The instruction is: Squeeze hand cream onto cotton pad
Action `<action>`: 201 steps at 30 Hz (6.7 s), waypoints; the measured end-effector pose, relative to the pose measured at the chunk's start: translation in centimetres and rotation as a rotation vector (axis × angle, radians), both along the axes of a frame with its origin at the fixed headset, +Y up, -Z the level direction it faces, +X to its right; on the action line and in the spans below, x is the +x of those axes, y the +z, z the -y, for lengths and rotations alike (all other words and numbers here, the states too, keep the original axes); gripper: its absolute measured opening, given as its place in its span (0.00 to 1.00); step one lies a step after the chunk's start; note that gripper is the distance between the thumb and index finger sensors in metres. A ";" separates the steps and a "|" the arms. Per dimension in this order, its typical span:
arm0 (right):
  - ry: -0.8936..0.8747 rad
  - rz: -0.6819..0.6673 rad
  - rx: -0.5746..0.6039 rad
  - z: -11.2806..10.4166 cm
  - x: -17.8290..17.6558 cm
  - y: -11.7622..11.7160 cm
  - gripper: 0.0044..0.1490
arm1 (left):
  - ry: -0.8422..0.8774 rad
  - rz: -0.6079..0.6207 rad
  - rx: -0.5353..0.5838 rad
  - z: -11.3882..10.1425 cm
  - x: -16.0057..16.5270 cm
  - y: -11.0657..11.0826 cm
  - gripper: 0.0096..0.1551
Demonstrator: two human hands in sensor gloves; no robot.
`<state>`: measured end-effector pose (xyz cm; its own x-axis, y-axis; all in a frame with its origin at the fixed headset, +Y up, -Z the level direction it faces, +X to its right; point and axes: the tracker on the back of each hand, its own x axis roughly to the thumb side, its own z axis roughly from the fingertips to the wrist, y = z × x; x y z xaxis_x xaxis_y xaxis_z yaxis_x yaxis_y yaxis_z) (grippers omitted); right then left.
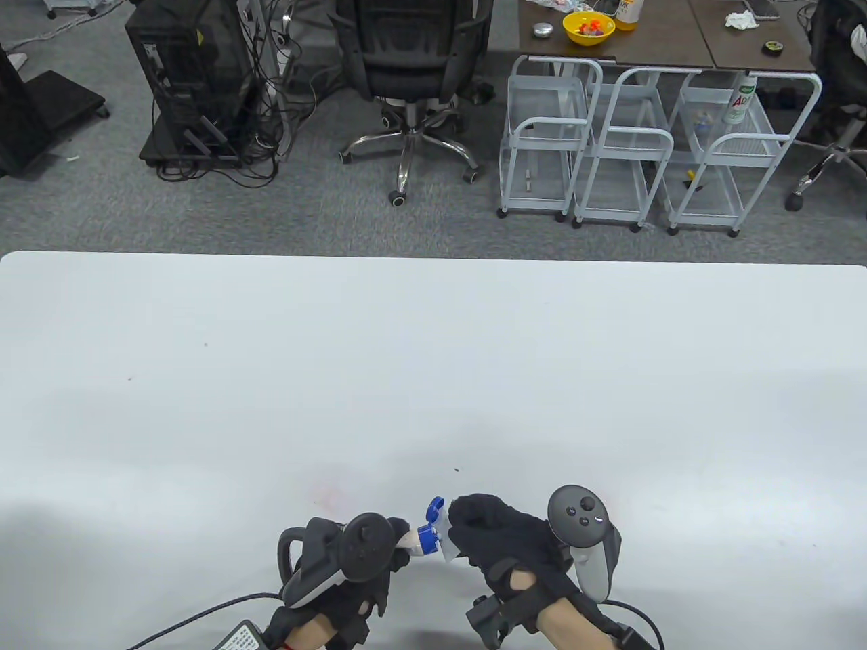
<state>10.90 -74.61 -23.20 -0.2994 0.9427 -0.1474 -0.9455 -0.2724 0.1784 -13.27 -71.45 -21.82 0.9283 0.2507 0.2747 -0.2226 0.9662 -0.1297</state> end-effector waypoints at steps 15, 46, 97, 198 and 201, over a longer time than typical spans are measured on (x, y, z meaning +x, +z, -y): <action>-0.071 0.046 -0.009 -0.3 1.8 -0.5 0.23 | 0.379 -0.068 -0.120 0.2 -3.5 -2.0 0.34; -0.065 0.013 -0.011 0.0 1.6 -0.5 0.23 | 0.691 -0.024 -0.331 1.1 -5.4 -3.3 0.52; 0.701 0.247 0.043 1.5 8.6 -6.2 0.29 | 0.243 -0.256 -0.107 2.0 -8.1 -5.8 0.32; 0.668 -0.065 0.245 0.4 4.5 -3.0 0.43 | 0.122 -0.175 -0.035 3.3 -6.6 -5.1 0.47; 0.669 -0.069 0.239 0.4 4.5 -3.0 0.43 | 0.120 -0.178 -0.039 3.2 -6.6 -5.1 0.46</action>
<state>15.36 -75.01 -26.18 -0.8259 0.5579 0.0809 -0.5509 -0.8292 0.0947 -19.91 -74.69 -26.90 0.9242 0.3695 0.0965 -0.3584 0.9265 -0.1150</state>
